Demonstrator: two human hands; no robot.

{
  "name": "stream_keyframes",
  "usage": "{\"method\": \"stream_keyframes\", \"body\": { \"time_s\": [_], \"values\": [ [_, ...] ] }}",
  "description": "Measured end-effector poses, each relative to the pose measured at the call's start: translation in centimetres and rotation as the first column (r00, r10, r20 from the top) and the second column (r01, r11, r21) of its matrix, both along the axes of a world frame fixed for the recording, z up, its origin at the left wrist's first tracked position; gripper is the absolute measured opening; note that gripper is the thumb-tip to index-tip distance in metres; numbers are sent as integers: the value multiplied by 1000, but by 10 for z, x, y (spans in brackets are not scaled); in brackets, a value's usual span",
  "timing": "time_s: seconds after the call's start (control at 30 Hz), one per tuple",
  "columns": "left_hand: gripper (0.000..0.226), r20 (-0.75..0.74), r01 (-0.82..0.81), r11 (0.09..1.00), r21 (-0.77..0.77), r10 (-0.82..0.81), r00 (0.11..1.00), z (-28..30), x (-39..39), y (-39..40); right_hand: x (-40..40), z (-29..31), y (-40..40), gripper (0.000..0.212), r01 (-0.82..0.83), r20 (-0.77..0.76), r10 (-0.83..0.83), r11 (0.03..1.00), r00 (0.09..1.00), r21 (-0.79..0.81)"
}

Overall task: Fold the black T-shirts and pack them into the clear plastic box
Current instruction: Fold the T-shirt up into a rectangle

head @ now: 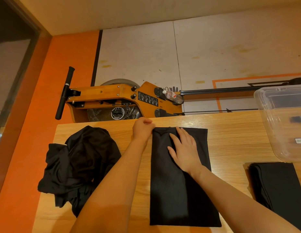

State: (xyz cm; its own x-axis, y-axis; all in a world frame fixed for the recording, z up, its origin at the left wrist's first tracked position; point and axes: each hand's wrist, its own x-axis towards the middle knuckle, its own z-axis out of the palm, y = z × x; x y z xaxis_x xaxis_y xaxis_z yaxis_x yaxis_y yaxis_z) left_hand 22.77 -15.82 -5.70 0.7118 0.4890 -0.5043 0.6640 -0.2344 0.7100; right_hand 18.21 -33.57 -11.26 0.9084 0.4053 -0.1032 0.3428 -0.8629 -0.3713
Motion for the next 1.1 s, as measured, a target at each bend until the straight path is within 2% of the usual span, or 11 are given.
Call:
{"method": "stream_keyframes", "body": {
  "time_s": [0.1,0.2,0.27,0.33,0.43,0.57,0.67,0.77,0.83,0.97,1.1],
  "values": [
    [11,182,-7,976,219,-33,983,-1,-13,-3,-3,0,-1,47,-40,116,34,998,993,51],
    [26,216,219,871,439,-339,916,-9,-31,-9,-8,-2,2,46,-149,156,142,988,977,33],
    [25,118,410,686,601,-584,803,-17,-43,-13,-10,-6,1,49,-156,120,157,988,980,-20],
    [22,10,528,514,676,-722,692,-27,-52,-13,-10,-8,-4,55,-141,72,146,987,987,-80],
    [45,-150,656,388,647,-779,609,-36,-63,-12,-10,-12,-14,62,-101,59,111,983,992,-150],
    [67,-355,761,223,609,-782,513,-43,-76,-9,-9,-15,-37,72,128,46,-122,976,992,-176],
    [74,-437,802,209,559,-747,500,-45,-78,-12,-11,-18,-57,80,234,31,-233,945,972,-228],
    [77,-424,760,266,593,-699,575,-46,-81,-20,-12,-14,-62,82,317,44,-314,928,948,-197],
    [76,-355,683,265,681,-697,624,-44,-89,-26,-17,-9,-58,78,236,68,-228,959,971,-159],
    [74,-242,634,314,707,-735,633,-50,-123,-44,-57,-8,-46,69,-82,128,99,988,987,-131],
    [71,-316,679,345,648,-689,652,-60,-153,-51,-93,-19,-51,68,-64,84,80,982,993,-175]
  ]
}}
